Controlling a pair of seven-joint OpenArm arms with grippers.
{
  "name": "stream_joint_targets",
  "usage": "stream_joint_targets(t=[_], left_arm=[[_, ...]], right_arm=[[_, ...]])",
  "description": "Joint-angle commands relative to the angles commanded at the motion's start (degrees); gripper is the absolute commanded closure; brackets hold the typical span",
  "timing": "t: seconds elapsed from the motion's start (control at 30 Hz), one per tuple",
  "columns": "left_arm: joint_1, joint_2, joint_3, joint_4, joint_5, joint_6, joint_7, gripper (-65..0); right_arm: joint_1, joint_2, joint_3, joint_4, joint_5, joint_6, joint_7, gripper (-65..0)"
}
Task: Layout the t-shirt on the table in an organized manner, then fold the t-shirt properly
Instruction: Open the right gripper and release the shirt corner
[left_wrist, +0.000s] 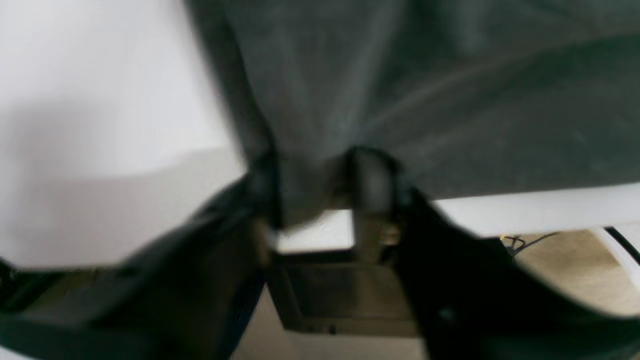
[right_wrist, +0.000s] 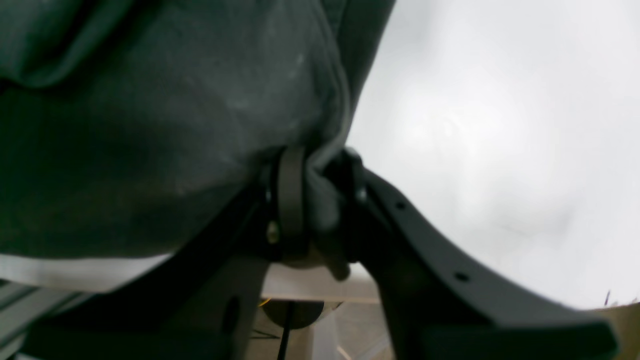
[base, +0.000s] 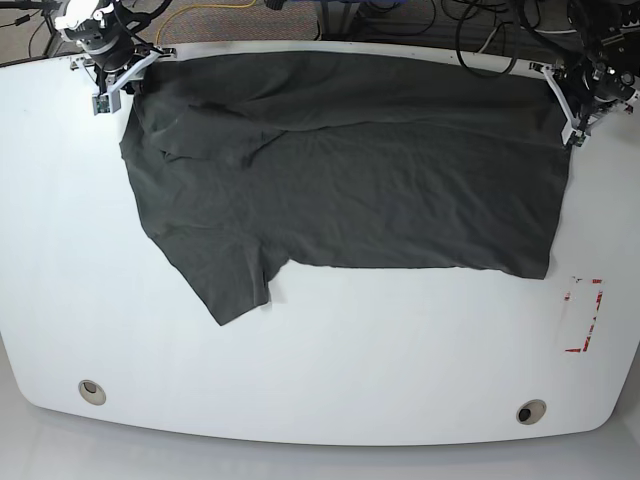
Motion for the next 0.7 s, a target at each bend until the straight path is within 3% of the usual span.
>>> stream_joint_targets(t=[0.1,0.13,0.23,0.37,0.43,0.7], left_arm=[[0.00,-0.09,-0.09,2.11,0.00,0.00,1.23,-36.4],[-0.09,-0.09,-0.09,3.08,-0.18,0.00,2.02,-37.4],[-0.88,-0.09,-0.09,4.66,-0.18,0.00,3.87,-37.4],[-2.29,-0.18,0.09,6.59,-0.18,0.00,5.54,-37.4],[-3.08,-0.18,0.26,7.82,-0.26,0.00,5.98,-37.5],[-5.98,-0.18,0.26,10.73,-0.26,0.00,7.74,-37.5]], right_arm=[[0.00,0.00,0.00,1.49,0.00,0.00,0.00,-26.5],[0.00,0.00,0.00,2.55,0.00,0.00,0.00,-33.1],[0.00,0.00,0.00,4.75,0.00,0.00,0.00,-47.4],[0.09,0.00,-0.09,7.91,0.00,0.00,0.00,-60.9],[0.09,0.00,-0.09,9.49,0.00,0.00,0.00,-63.7],[2.11,0.18,-0.44,10.46,0.00,0.00,0.00,-63.4]])
